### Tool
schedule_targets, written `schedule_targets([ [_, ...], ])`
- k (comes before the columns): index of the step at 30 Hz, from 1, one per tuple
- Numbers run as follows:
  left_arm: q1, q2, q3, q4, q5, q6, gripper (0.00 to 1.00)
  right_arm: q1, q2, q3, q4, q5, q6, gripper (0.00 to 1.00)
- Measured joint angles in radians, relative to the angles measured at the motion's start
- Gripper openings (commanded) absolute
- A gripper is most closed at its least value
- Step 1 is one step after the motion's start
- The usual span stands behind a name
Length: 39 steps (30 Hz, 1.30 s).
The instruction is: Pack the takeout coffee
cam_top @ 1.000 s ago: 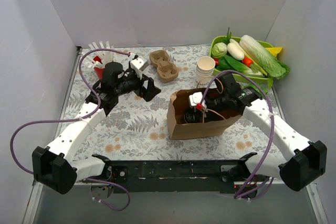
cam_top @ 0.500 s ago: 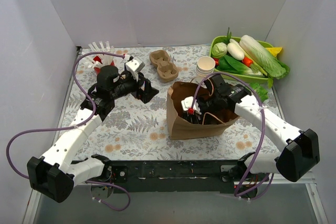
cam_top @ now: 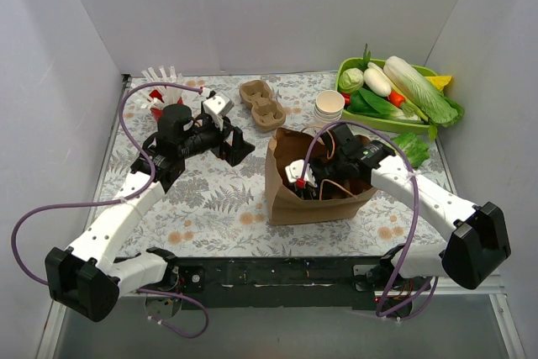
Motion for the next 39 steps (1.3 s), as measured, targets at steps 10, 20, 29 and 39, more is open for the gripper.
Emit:
schedule_targets([
  [10,0.000,0.006,0.022,-0.015,0.025,0.031,0.93,0.006,-0.036,-0.003,-0.008,0.033,-0.001,0.59],
  [20,0.000,-0.001,0.048,-0.026,0.041,0.071,0.94,0.006,-0.051,0.031,-0.092,0.114,0.001,0.95],
  [29,0.000,-0.005,0.075,-0.031,0.096,0.076,0.94,0.011,-0.051,0.214,-0.211,0.119,0.037,0.97],
  [39,0.000,0.013,0.131,-0.013,0.167,0.020,0.94,0.012,-0.051,0.342,-0.268,0.141,0.069,0.98],
])
